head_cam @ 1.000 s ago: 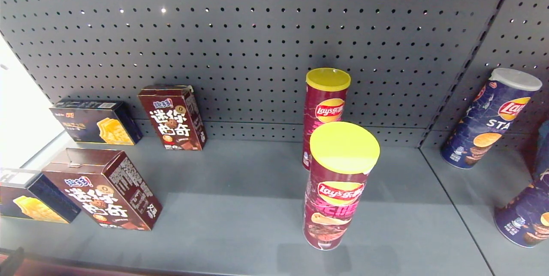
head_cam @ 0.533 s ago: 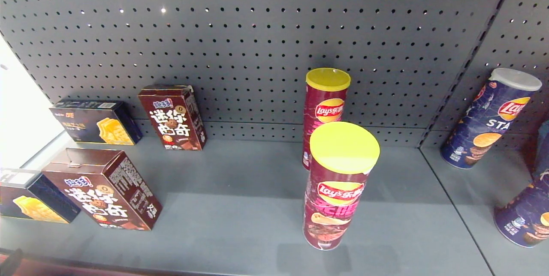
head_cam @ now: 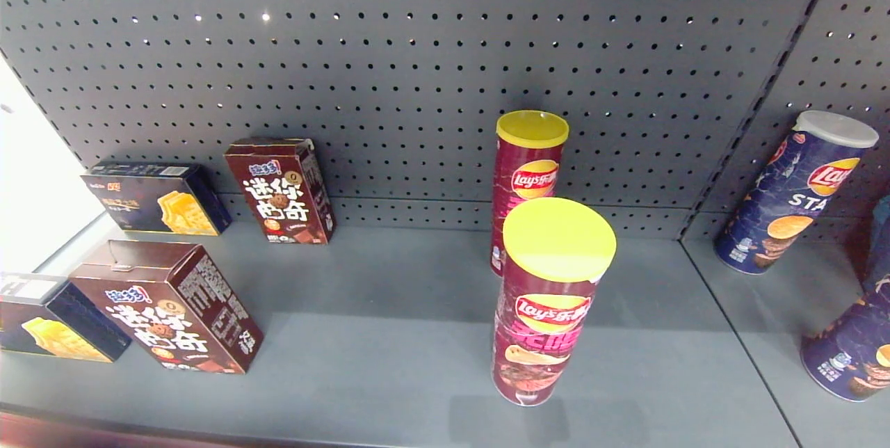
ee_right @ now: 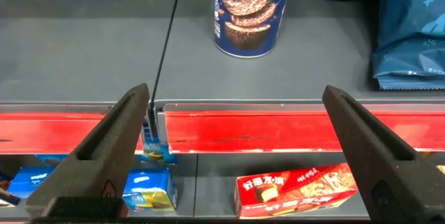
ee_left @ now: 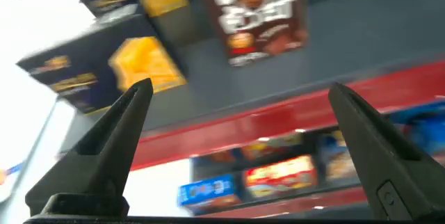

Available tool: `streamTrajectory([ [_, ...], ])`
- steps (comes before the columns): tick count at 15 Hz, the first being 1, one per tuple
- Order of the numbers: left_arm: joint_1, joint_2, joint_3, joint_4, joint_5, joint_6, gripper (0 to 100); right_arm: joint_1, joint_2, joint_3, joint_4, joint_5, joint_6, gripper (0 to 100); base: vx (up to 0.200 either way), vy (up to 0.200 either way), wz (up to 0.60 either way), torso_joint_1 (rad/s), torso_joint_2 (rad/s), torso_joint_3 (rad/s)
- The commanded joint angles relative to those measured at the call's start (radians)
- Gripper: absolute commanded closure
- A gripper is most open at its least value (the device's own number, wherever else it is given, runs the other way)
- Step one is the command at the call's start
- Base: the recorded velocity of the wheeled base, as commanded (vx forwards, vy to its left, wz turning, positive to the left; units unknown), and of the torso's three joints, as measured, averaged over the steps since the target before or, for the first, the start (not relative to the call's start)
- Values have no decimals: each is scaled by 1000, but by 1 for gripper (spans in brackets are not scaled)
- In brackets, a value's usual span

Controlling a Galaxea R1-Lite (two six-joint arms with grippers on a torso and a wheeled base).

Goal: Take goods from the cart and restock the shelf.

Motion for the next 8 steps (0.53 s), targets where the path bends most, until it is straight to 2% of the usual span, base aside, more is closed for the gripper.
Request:
streamTrajectory([
  [1,179,23,157,-36,-472,-87,0,0,1,0,0,0,0,0,0,0,0,0,0,0],
  [2,184,11,172,-43,-475,-97,0,0,1,0,0,0,0,0,0,0,0,0,0,0],
  [3,259,-75,188,-97,-426,-166,0,0,1,0,0,0,-1,0,0,0,0,0,0,0],
  [4,331,-112,189,-91,-310,-189,0,0,1,0,0,0,0,0,0,0,0,0,0,0],
  [5,348,-161,189,-59,-205,-177,0,0,1,0,0,0,-1,0,0,0,0,0,0,0],
  [6,340,-178,188,-27,-144,-183,0,0,1,0,0,0,-1,0,0,0,0,0,0,0],
  [7,326,-195,188,-36,-116,-195,0,0,1,0,0,0,-1,0,0,0,0,0,0,0],
  [8,326,-195,188,-36,-116,-205,0,0,1,0,0,0,-1,0,0,0,0,0,0,0],
])
